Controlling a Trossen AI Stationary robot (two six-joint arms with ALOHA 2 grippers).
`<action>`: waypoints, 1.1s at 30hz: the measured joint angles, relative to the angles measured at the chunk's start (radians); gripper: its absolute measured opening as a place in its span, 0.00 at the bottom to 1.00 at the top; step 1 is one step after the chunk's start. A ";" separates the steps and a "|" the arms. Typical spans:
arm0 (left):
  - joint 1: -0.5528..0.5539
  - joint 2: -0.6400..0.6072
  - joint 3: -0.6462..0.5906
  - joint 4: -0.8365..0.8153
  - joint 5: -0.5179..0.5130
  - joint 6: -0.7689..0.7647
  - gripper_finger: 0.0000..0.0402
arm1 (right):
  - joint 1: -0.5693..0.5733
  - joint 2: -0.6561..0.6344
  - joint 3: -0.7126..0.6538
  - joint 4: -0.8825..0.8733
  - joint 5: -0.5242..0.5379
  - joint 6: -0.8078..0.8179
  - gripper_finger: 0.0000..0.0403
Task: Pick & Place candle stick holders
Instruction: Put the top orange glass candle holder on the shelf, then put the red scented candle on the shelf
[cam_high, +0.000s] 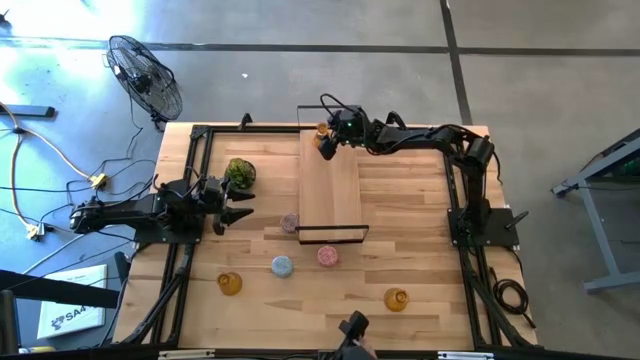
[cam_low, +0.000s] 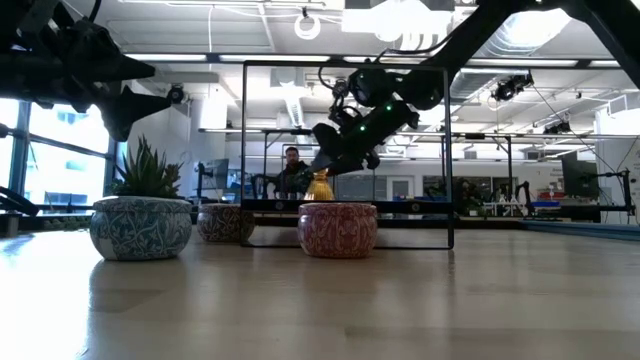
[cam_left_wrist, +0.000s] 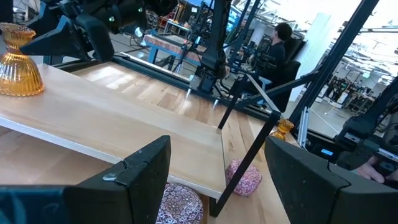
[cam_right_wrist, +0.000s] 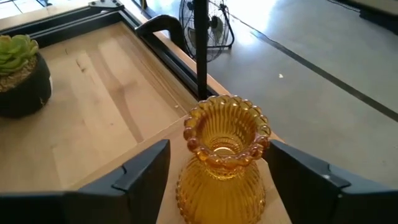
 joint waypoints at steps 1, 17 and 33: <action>0.000 0.000 0.000 0.000 0.000 0.000 0.64 | 0.002 0.000 0.000 0.000 -0.002 -0.002 0.65; 0.000 0.000 0.000 0.001 0.014 -0.001 0.64 | 0.114 -0.148 0.000 -0.070 0.103 -0.087 0.63; 0.000 0.000 0.000 0.004 0.021 -0.031 0.64 | 0.370 -0.619 0.000 -0.665 0.261 -0.170 0.63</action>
